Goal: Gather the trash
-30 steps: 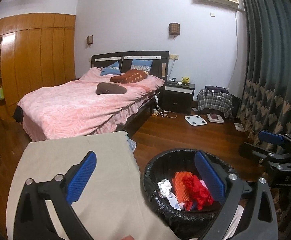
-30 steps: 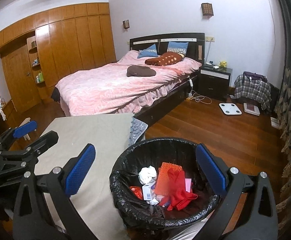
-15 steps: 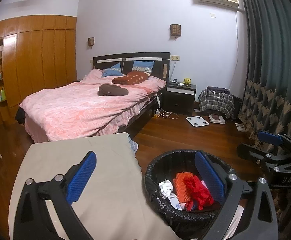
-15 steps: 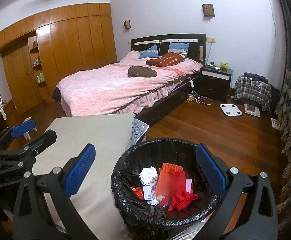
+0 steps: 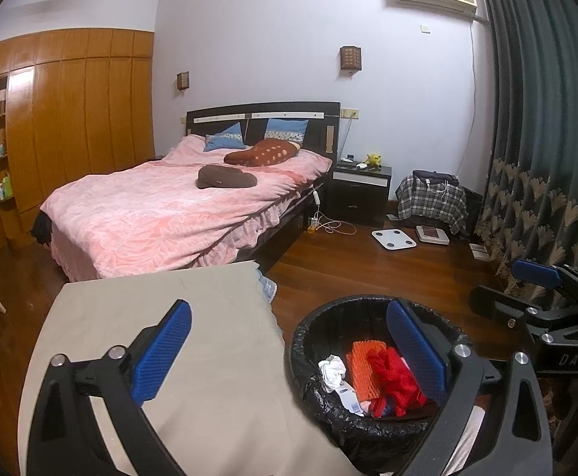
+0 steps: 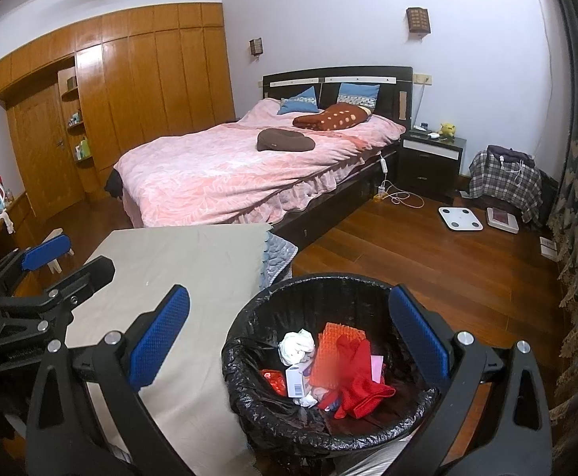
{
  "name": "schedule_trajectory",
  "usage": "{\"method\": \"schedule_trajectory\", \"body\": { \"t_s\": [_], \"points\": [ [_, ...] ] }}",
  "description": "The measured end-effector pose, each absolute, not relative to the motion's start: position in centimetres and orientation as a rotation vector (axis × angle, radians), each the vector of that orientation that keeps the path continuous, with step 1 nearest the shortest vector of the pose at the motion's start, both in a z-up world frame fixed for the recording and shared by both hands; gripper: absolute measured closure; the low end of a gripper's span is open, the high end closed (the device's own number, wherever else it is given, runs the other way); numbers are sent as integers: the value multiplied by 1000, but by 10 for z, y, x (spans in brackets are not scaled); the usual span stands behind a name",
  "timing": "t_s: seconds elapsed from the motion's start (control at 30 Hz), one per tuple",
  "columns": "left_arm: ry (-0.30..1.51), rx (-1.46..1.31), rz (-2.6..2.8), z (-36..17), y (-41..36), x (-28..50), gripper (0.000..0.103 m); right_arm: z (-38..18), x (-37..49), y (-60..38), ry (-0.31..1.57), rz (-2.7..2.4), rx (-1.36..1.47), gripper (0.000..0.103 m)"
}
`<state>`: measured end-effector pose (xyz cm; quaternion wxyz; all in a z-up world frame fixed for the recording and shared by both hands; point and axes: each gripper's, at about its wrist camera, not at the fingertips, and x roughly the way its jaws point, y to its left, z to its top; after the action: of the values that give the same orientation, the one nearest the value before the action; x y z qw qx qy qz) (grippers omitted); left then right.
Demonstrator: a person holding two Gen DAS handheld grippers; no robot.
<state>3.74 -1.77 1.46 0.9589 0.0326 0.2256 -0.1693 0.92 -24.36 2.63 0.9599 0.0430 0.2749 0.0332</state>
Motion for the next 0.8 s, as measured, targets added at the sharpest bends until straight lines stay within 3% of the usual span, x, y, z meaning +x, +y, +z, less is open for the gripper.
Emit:
{"method": "schedule_trajectory", "body": {
  "t_s": [0.8],
  "points": [
    [461, 70, -341, 12, -15, 38, 6, 27, 10, -241, 559, 68, 87, 5]
  ]
}}
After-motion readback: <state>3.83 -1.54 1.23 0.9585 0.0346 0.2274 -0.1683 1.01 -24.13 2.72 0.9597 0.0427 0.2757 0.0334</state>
